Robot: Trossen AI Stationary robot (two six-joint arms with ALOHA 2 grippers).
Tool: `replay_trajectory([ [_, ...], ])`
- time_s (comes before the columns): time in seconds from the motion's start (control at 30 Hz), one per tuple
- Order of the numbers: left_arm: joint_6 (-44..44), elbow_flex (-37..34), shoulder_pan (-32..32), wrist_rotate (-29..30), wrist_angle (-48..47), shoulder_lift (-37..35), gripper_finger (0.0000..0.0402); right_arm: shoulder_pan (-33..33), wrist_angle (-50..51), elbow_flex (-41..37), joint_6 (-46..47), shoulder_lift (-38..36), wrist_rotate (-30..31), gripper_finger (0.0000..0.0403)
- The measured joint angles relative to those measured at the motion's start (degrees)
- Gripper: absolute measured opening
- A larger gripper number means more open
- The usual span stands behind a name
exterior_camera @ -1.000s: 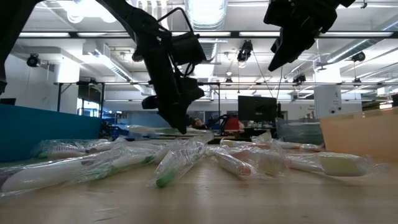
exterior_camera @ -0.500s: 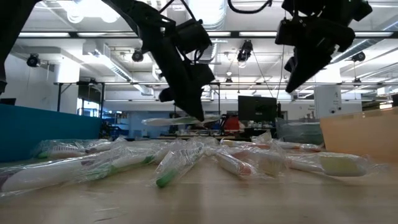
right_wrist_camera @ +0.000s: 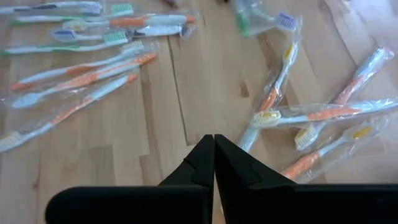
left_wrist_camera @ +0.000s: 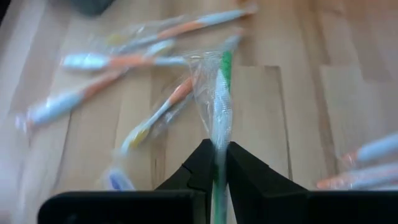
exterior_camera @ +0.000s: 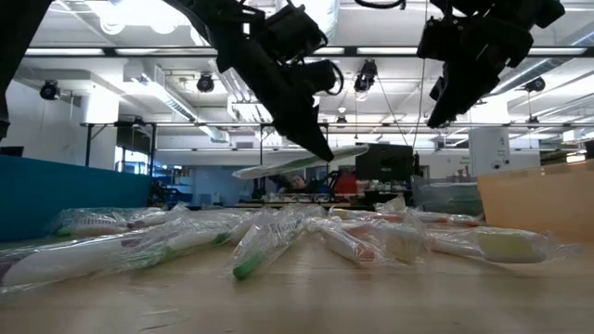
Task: Pick & Place Toothbrushes
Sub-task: Put the green toothbrush into the black bin
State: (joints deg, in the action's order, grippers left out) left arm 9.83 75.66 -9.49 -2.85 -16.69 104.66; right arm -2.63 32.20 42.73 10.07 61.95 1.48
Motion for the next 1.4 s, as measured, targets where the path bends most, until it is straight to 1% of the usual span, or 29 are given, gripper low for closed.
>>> replay_trajectory([
  [0.1,7.9,0.27,1.65,0.44,0.01,-0.02,0.0035,0.0,-0.23,0.52,-0.12,-0.13,0.01,0.0008],
  [0.2,16.73,0.3,3.54,2.19,0.0,-0.02,0.0035,0.0,-0.11,0.95,0.35,-0.1,0.0,0.0008],
  [0.3,27.04,0.3,5.74,5.77,0.0,-0.02,0.0035,0.0,-0.28,1.1,1.85,-0.1,0.0,0.0008],
  [0.37,33.96,0.3,7.38,9.91,0.0,0.0,0.0035,-0.02,-0.26,1.1,3.15,-0.1,-0.01,0.0008],
  [0.5,47.67,0.28,10.5,20.73,0.54,0.0,0.0035,-0.02,-0.21,1.1,5.33,-0.08,-0.2,0.0008],
  [0.6,58.58,0.15,12.15,25.66,1.19,-0.01,0.0035,-0.02,-0.23,1.1,6.07,-0.09,-0.2,0.0008],
  [0.73,69.56,0.13,13.27,26.51,3.63,-0.01,0.0035,0.0,-0.77,1.1,6.07,-0.08,-0.28,0.0008],
  [0.87,77.37,0.09,13.92,26.6,7.33,0.0,0.0035,0.0,-2.58,1.1,6.09,-0.08,-0.75,0.0008],
  [1.0,84.99,-0.05,14.66,26.97,11.39,-0.02,0.0035,-0.04,-5.04,1.1,5.8,-0.15,-2.54,0.0008],
  [1.1,90.31,-0.79,15.51,27.16,16.21,0.02,0.0034,-0.04,-7.18,1.1,4.98,-0.78,-2.82,0.0008],
  [1.23,95.48,-2.32,16.79,28.7,21.73,0.11,0.0028,-0.04,-9.58,1.1,4.5,-2.38,-2.98,0.0008],
  [1.4,100.2,-5.19,18.12,29.42,31.88,0.11,0.0027,-0.04,-12.36,1.08,4.89,-4.34,-3.02,0.0008],
])
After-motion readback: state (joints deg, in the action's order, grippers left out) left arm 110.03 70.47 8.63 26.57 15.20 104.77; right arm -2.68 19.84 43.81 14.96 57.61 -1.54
